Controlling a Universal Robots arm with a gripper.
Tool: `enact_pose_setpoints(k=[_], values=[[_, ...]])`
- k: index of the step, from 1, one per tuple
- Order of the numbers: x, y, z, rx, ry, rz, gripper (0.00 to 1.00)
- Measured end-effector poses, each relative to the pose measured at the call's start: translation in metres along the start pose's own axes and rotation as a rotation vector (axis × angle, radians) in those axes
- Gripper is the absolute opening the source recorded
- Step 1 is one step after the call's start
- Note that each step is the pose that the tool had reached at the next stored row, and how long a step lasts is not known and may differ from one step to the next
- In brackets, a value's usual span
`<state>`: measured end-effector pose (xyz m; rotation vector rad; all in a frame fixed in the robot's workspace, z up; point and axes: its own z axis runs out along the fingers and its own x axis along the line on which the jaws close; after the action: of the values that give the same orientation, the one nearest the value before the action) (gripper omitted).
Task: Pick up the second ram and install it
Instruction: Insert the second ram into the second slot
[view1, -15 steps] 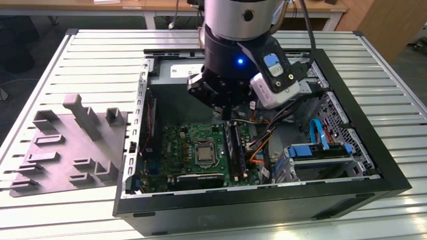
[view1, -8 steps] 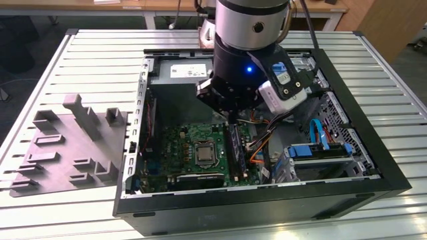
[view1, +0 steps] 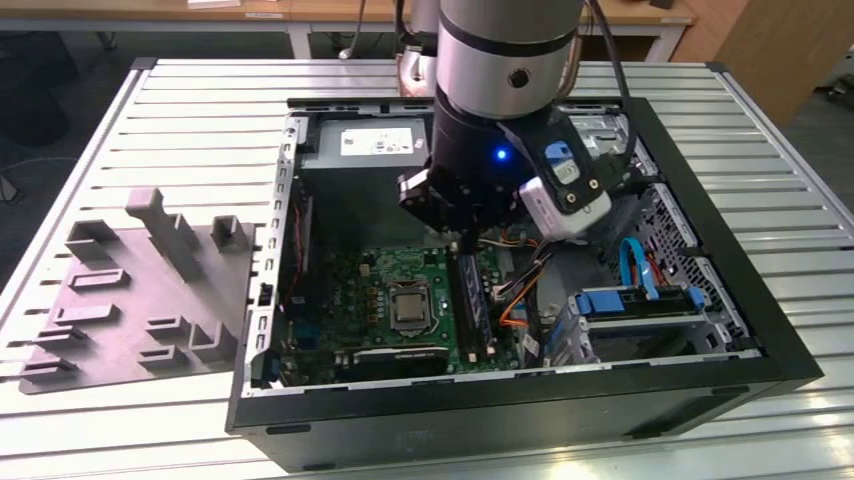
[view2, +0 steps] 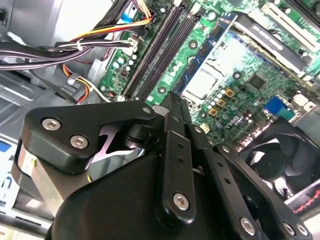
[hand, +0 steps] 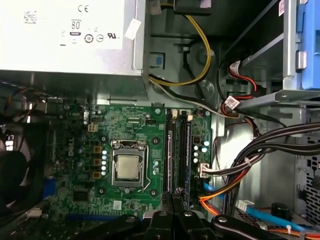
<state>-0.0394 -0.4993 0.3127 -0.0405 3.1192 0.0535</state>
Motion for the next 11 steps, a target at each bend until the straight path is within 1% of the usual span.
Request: enact_pose_setpoints(k=[11], values=[[-0.0015, 0.0010, 0.0202, 0.0002, -0.0007, 0.022, 0.11]])
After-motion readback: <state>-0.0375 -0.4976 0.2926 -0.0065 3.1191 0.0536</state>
